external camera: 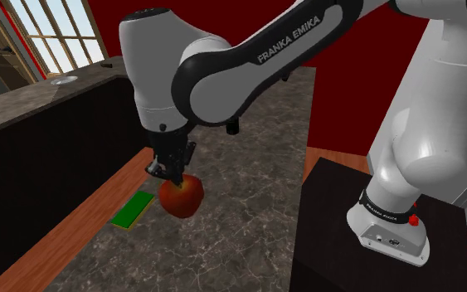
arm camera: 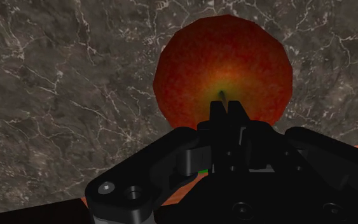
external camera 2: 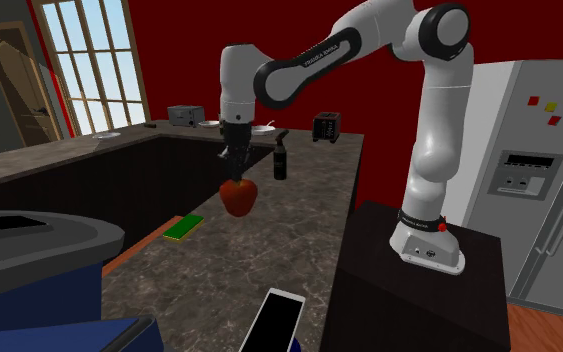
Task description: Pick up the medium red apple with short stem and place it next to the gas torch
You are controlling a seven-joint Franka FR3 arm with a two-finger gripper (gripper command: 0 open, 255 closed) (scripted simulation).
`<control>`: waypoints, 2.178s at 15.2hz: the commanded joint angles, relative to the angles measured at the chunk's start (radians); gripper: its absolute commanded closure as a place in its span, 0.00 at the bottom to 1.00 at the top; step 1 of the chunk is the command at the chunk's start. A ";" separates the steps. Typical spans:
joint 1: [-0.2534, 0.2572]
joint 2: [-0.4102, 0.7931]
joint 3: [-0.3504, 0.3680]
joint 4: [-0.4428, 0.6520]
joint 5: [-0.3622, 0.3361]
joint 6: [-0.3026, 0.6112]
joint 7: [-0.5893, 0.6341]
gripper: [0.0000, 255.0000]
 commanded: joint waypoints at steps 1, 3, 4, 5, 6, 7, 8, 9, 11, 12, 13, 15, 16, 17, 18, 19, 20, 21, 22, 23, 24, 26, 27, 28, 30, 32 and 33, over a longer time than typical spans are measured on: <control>-0.001 -0.009 0.000 0.016 0.007 -0.024 -0.006 1.00; -0.002 -0.018 0.000 0.034 0.013 -0.049 -0.011 1.00; -0.002 -0.022 0.000 0.044 0.015 -0.062 -0.013 1.00; -0.003 -0.025 0.000 0.053 0.018 -0.075 -0.015 1.00; -0.003 -0.029 0.000 0.063 0.021 -0.088 -0.017 1.00; -0.003 -0.032 0.000 0.073 0.023 -0.101 -0.019 1.00; -0.003 -0.035 0.000 0.084 0.025 -0.114 -0.021 1.00; -0.004 -0.038 -0.001 0.094 0.027 -0.127 -0.022 1.00; -0.004 -0.043 -0.001 0.116 0.030 -0.153 -0.025 1.00; -0.004 -0.045 -0.001 0.127 0.032 -0.166 -0.027 1.00; -0.004 -0.047 -0.001 0.139 0.033 -0.179 -0.028 1.00; -0.005 -0.050 -0.001 0.163 0.035 -0.205 -0.030 1.00; -0.005 -0.051 -0.001 0.175 0.036 -0.218 -0.031 1.00; -0.005 -0.052 -0.001 0.188 0.037 -0.232 -0.032 1.00; -0.005 -0.053 -0.001 0.200 0.037 -0.245 -0.033 1.00; -0.005 -0.053 -0.001 0.213 0.037 -0.258 -0.033 1.00; -0.005 -0.053 -0.001 0.227 0.038 -0.272 -0.034 1.00; -0.005 -0.053 -0.001 0.240 0.038 -0.285 -0.034 1.00; -0.004 -0.052 -0.001 0.254 0.038 -0.299 -0.035 1.00; -0.004 -0.052 -0.001 0.269 0.037 -0.312 -0.035 1.00; -0.004 -0.051 -0.001 0.283 0.037 -0.326 -0.035 1.00; -0.003 -0.048 0.000 0.313 0.036 -0.353 -0.035 1.00; -0.003 -0.046 0.000 0.328 0.035 -0.367 -0.035 1.00; -0.003 -0.044 0.001 0.344 0.034 -0.381 -0.034 1.00; -0.002 -0.039 0.002 0.376 0.031 -0.409 -0.034 1.00; 0.000 -0.033 0.003 0.410 0.028 -0.438 -0.032 1.00; 0.001 -0.029 0.003 0.428 0.026 -0.452 -0.032 1.00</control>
